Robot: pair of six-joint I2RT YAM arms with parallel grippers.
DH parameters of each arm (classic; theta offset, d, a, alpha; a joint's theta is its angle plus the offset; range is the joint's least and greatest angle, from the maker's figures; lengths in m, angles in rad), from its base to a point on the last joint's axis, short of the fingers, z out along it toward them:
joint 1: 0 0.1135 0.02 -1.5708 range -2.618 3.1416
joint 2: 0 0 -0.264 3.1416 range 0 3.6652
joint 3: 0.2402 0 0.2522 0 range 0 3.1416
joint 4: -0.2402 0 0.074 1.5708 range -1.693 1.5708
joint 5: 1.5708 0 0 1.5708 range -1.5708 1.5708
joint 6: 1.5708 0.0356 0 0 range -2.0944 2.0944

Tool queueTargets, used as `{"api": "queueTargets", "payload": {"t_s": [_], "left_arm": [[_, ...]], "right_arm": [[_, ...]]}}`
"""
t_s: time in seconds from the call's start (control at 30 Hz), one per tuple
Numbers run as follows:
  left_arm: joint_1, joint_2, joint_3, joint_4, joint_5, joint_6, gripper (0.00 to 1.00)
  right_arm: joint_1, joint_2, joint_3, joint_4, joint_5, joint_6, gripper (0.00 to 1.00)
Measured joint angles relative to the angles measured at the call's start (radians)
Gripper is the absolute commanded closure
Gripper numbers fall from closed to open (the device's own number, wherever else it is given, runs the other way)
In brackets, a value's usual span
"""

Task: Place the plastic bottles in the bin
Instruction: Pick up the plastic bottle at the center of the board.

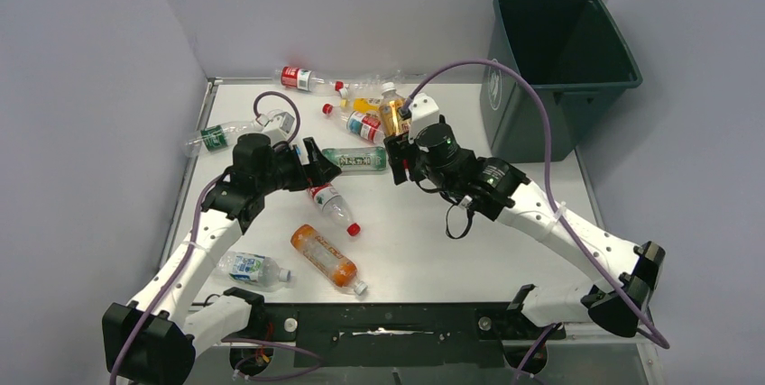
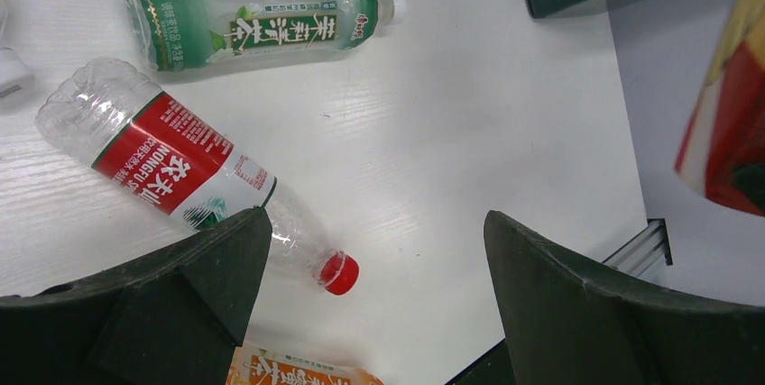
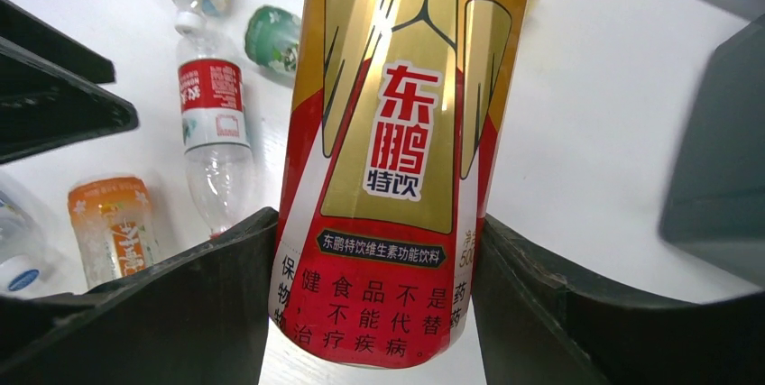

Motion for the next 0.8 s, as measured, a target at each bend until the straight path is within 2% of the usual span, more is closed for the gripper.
{"api": "queueTargets", "payload": {"t_s": [0.2, 0.63, 0.8], "left_arm": [[0.000, 0.000, -0.017, 0.008, 0.003, -0.015, 0.10], [0.000, 0.002, -0.017, 0.016, 0.006, -0.018, 0.10], [0.000, 0.019, -0.017, 0.026, 0.006, -0.020, 0.10]], "right_arm": [[0.000, -0.037, 0.047, 0.016, 0.000, -0.022, 0.42], [-0.002, -0.072, 0.035, 0.024, -0.008, -0.043, 0.41], [-0.039, -0.067, 0.088, 0.018, -0.014, -0.079, 0.41]]}}
